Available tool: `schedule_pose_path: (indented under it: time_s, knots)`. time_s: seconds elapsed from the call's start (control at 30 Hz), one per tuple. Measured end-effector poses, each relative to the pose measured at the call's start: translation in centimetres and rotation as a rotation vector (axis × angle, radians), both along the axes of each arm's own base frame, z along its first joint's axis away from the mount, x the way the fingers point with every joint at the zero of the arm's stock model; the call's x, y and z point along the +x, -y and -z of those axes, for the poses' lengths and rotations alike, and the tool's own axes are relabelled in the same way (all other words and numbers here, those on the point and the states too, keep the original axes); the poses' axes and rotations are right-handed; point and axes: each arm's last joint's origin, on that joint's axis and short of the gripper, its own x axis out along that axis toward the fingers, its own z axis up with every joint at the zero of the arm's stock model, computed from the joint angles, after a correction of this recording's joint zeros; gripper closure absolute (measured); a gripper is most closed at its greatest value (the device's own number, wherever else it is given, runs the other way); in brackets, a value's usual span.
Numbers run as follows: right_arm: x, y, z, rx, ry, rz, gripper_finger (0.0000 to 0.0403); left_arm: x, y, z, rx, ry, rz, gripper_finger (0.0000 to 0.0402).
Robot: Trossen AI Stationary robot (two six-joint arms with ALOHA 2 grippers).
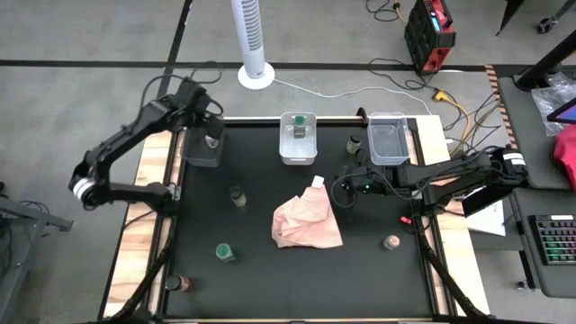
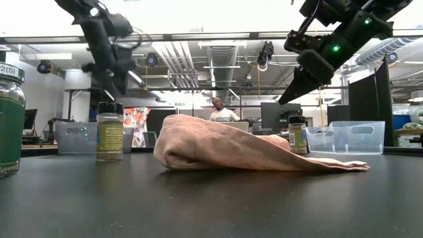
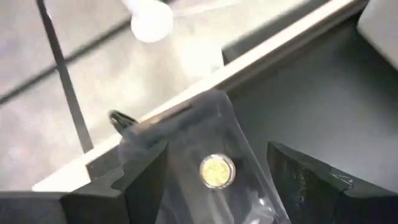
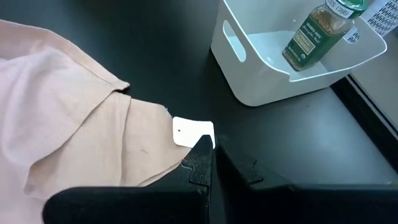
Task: Sort spices by type
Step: Put the left black spice bottle into the transparent bin
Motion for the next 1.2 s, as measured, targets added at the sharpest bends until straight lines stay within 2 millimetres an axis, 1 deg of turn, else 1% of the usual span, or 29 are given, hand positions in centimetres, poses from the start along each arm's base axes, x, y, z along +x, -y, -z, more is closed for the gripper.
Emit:
schedule_pose_path:
  time_s: [0.07, 0.13, 0.23, 0.3, 0.37, 0.43, 0.57, 0.67, 0.73, 0.83, 0.93, 1.07, 1.2]
  knots:
    - [0.0, 0.0, 0.0, 0.011, 0.006, 0.010, 0.0390, -0.2, 1.3, -1.0, 0.035, 0.046, 0.007, 0.0147]
    - [0.0, -0.1, 0.1, 0.022, 0.011, 0.017, 0.0390, -0.2, 3.1, -1.6, 0.059, 0.102, 0.039, 0.0147]
    - [-0.1, -0.6, 0.4, 0.043, 0.023, 0.015, 0.0390, 0.5, 6.2, -1.9, 0.097, 0.218, 0.129, 0.0147]
    - [-0.2, -1.3, 0.6, 0.053, 0.058, -0.009, 0.0390, 1.3, 8.3, -1.4, 0.136, 0.325, 0.203, 0.0147]
    - [-0.1, -2.1, 0.7, 0.050, 0.107, -0.046, 0.0390, 2.3, 10.6, -0.3, 0.179, 0.401, 0.288, 0.0147]
    - [-0.1, -2.8, 0.9, 0.042, 0.143, -0.087, 0.0390, 3.0, 12.7, 0.9, 0.217, 0.448, 0.362, 0.0147]
    - [0.0, -3.7, 0.8, 0.030, 0.186, -0.143, 0.0390, 4.1, 17.0, 2.7, 0.287, 0.542, 0.515, 0.0147]
    - [0.0, -4.2, 0.6, 0.020, 0.209, -0.170, 0.0390, 4.5, 19.9, 3.9, 0.349, 0.572, 0.552, 0.0147]
    - [0.2, -4.3, 0.4, 0.015, 0.233, -0.181, 0.0390, 4.4, 21.5, 4.3, 0.407, 0.569, 0.533, 0.0147]
    - [0.3, -4.4, 0.1, 0.005, 0.263, -0.192, 0.0390, 4.2, 23.4, 4.9, 0.446, 0.552, 0.530, 0.0147]
    - [0.3, -4.4, 0.1, 0.007, 0.264, -0.190, 0.0390, 4.2, 24.7, 5.1, 0.433, 0.573, 0.566, 0.0148]
    - [0.2, -4.4, 0.2, 0.023, 0.267, -0.181, 0.0390, 4.7, 25.6, 5.8, 0.414, 0.571, 0.586, 0.0148]
    - [0.1, -4.6, 0.7, 0.024, 0.252, -0.189, 0.0390, 5.4, 26.0, 6.9, 0.400, 0.541, 0.580, 0.0148]
